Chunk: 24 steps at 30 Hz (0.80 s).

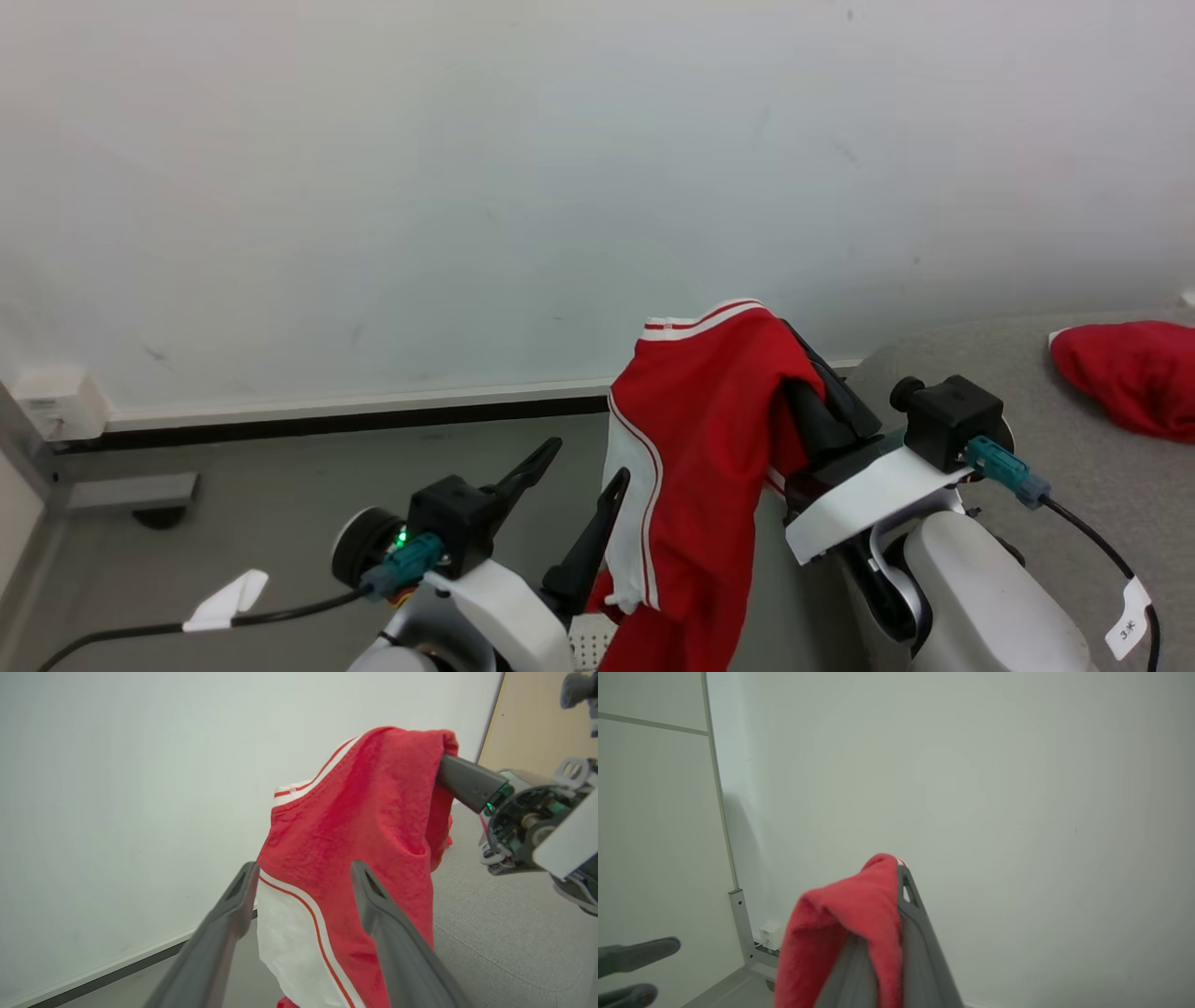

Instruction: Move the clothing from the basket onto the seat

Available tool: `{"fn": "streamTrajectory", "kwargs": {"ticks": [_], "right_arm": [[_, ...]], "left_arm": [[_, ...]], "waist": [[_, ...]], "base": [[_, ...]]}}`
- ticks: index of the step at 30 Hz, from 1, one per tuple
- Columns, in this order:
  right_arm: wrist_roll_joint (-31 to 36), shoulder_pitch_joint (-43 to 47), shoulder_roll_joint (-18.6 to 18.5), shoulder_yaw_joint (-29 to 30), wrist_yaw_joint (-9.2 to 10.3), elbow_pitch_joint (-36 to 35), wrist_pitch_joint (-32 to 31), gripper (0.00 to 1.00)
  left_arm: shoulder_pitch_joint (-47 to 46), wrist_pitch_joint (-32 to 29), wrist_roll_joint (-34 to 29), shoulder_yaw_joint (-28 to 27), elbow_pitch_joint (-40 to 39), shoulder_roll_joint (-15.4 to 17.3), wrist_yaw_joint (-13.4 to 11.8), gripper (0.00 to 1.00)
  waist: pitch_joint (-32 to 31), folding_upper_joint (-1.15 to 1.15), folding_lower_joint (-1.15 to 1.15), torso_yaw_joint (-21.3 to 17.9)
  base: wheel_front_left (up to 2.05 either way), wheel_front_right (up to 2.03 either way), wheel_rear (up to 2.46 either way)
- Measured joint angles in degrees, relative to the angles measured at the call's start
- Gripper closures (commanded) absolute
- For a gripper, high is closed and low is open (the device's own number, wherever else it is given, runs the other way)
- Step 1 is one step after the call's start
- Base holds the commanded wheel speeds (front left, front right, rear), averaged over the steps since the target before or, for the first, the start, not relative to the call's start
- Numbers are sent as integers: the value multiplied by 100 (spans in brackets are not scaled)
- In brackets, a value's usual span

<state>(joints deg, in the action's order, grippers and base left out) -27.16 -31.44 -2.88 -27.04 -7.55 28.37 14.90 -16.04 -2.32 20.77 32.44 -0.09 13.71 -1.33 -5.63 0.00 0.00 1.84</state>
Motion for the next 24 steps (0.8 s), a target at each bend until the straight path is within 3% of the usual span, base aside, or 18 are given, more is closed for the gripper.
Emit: {"fn": "streamTrajectory", "kwargs": {"ticks": [10, 24], "right_arm": [[163, 2, -16, 73, 0, -445, -187, 100], [345, 89, -275, 341, 0, -1307, -560, 100]], "left_arm": [[20, 66, 24, 13, -9, 22, -33, 0], [-53, 240, 76, 77, -11, -46, -18, 0]], "waist": [[65, 0, 0, -596], [270, 0, 0, -1830]], "base": [[0, 0, 0], [0, 0, 0]]}}
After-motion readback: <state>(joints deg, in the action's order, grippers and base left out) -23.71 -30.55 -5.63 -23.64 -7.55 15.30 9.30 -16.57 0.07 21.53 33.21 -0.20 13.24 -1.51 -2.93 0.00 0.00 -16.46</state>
